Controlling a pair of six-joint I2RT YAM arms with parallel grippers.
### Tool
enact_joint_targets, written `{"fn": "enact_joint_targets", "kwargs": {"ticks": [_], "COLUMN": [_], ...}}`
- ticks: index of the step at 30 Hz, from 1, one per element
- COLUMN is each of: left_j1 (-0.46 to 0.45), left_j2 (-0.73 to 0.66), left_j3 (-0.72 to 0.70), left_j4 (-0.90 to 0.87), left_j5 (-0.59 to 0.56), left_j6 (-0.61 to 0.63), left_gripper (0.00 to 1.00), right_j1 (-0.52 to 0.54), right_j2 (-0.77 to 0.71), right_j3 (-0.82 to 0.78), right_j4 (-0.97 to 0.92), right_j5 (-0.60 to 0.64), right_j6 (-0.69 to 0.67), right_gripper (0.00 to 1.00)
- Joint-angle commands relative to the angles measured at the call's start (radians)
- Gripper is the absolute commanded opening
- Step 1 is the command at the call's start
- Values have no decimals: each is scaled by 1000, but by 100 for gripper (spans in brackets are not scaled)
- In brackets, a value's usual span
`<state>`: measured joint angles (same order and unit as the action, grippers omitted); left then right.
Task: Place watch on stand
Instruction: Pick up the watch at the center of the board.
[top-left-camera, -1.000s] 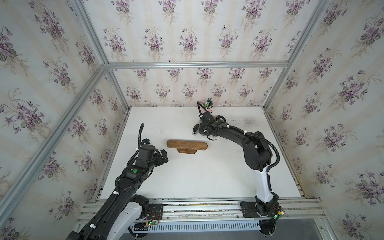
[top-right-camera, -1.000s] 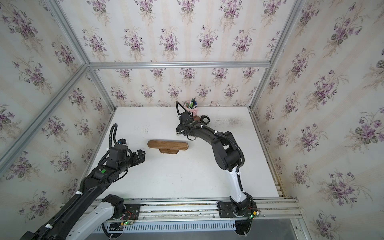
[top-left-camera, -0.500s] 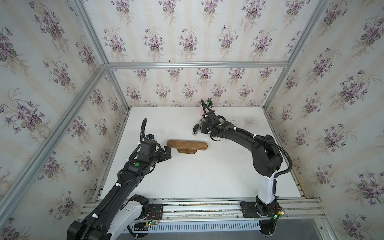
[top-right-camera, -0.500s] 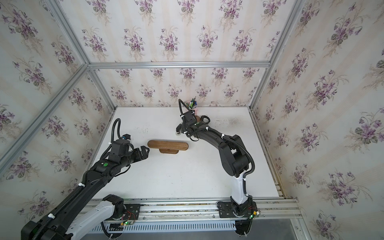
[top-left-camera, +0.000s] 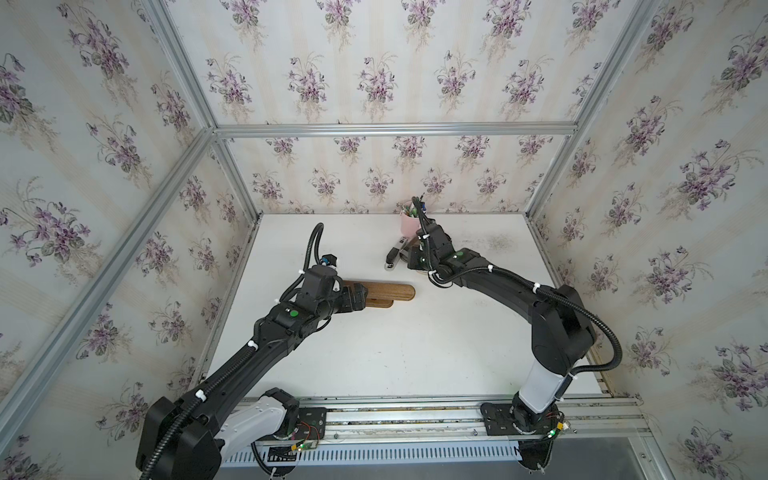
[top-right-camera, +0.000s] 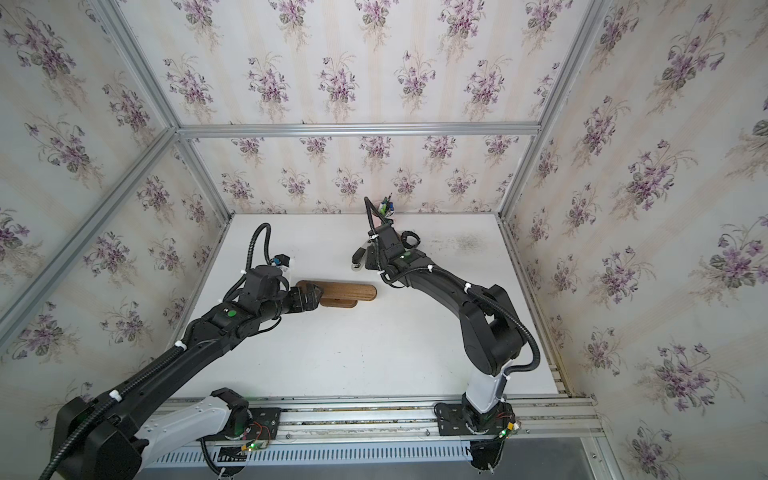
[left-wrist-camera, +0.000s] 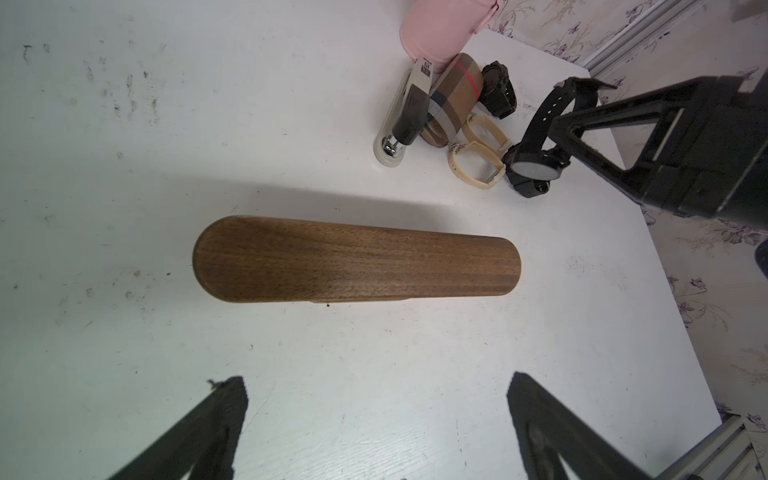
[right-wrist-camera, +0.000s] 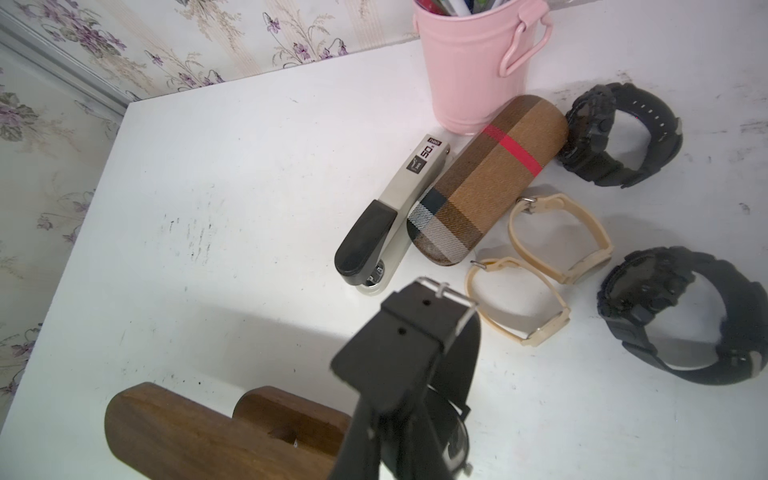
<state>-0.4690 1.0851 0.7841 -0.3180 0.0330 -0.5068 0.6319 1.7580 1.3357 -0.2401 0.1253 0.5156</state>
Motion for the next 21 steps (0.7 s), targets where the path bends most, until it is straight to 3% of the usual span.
{"fn": "enact_joint_targets", "kwargs": {"ticks": [1, 8, 14, 21], "left_j1": [-10, -15, -17, -17], "left_j2": [17, 20, 18, 42], "left_j3": [19, 28, 27, 56], "left_j4": [43, 42, 45, 118], "left_j5": [10, 9, 10, 55], "left_j6": [12, 16, 24, 51], "left_gripper": [99, 99, 99, 99], "right_j1": [0, 0, 0, 3], "right_j2": [-38, -106, -177, -294], "right_j3": [-33, -111, -173, -227], "right_j4": [81, 163, 225, 240], "right_j5": [-34, -95, -172, -348], "right_j6": [-26, -41, -27, -18], "right_gripper": [9, 1, 0, 0]}}
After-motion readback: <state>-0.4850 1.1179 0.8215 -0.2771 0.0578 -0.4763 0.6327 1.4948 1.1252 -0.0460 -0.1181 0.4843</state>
